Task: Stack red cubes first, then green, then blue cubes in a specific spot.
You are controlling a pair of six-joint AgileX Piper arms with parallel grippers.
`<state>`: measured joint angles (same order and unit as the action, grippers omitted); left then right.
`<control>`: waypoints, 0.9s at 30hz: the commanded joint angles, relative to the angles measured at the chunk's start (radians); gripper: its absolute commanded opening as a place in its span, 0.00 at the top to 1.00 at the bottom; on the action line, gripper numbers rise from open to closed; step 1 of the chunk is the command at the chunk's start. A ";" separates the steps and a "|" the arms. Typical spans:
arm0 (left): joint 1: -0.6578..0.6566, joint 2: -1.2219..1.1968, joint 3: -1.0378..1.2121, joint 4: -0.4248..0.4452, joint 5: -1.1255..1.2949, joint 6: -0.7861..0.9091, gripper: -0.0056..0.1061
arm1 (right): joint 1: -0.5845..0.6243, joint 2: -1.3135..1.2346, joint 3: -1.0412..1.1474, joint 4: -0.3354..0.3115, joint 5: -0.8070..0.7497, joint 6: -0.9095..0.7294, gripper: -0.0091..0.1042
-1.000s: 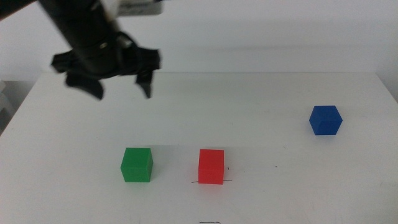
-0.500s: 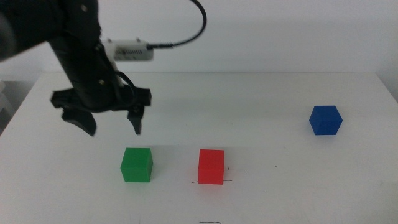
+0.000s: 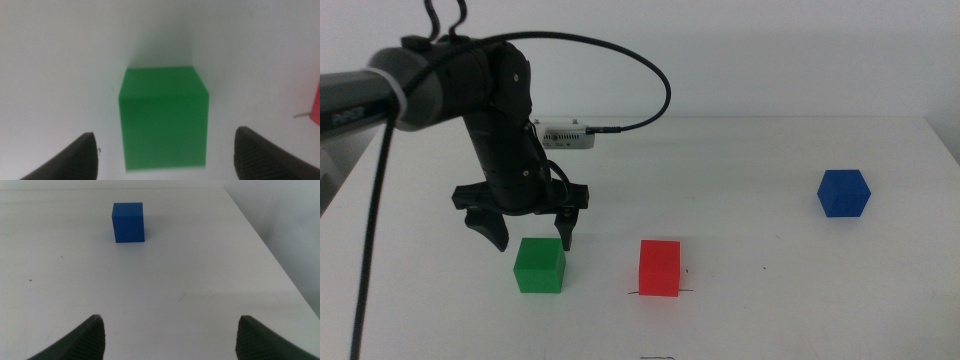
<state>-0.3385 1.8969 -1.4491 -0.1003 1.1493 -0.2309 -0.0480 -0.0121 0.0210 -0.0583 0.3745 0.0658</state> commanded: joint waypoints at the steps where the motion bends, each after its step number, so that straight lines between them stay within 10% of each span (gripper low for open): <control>1: 0.000 -0.033 -0.023 -0.012 -0.026 0.014 0.12 | -0.007 -0.015 -0.005 -0.012 -0.058 -0.011 0.33; 18: 0.000 0.076 -0.023 -0.008 -0.050 0.067 0.15 | -0.007 -0.015 -0.005 -0.012 -0.058 -0.011 0.33; 27: 0.001 0.056 -0.025 -0.026 0.030 0.051 0.58 | -0.007 -0.015 -0.005 -0.012 -0.058 -0.011 0.33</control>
<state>-0.3385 2.0216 -1.4491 -0.1048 1.1363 -0.1640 -0.0480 -0.0121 0.0210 -0.0583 0.3745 0.0658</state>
